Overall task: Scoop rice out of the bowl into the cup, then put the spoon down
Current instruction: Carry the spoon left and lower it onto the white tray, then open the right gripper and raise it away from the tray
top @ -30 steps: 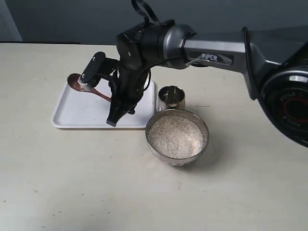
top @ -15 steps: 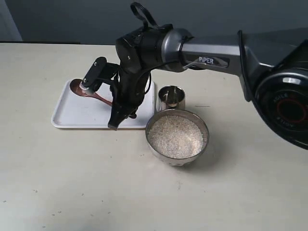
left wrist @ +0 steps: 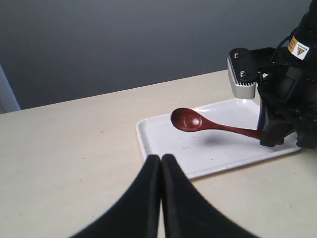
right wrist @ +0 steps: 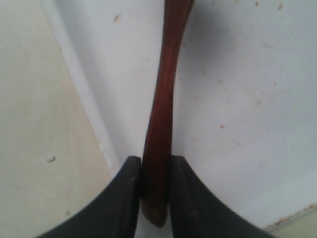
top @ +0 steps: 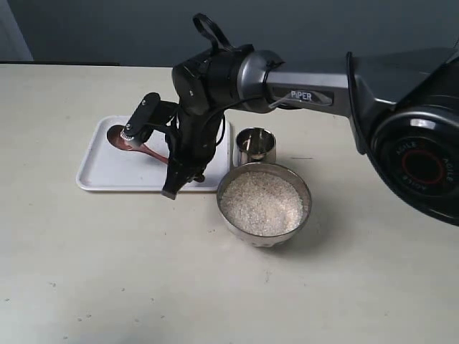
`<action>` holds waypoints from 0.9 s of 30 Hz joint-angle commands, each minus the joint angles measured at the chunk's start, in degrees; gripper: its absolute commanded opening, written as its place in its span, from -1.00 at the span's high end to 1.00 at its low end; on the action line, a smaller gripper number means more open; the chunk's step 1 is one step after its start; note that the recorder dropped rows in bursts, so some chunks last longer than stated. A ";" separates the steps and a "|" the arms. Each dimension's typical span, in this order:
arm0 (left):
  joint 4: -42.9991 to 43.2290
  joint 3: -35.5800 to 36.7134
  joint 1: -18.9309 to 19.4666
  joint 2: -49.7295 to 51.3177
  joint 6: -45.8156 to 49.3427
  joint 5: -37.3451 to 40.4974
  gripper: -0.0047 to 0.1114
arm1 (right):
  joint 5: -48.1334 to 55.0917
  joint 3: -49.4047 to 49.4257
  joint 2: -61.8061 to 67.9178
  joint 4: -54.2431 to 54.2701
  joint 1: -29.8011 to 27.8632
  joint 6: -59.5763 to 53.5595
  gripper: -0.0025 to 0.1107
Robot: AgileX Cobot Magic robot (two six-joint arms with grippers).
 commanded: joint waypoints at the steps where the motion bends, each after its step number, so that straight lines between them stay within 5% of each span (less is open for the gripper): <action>1: 0.15 -0.14 -0.18 -0.25 -0.15 -0.59 0.91 | 0.06 -0.24 -0.01 0.27 -0.16 -0.19 0.97; 14: 0.15 -0.14 -0.18 -0.25 -0.15 0.91 0.91 | 1.08 -0.24 -0.01 0.69 -0.16 1.27 0.95; 18: 0.15 -0.14 -0.18 -0.25 -0.15 0.91 0.91 | 1.22 -0.24 -0.01 0.69 -0.16 1.27 0.63; 22: 0.15 -0.14 -0.18 -0.25 -0.15 0.91 0.91 | 0.95 -0.24 -0.01 0.55 -0.16 1.86 0.06; 27: 0.15 -0.14 -0.18 -0.25 -0.15 0.91 0.91 | 2.34 -1.94 -1.60 -0.53 -0.16 3.82 0.03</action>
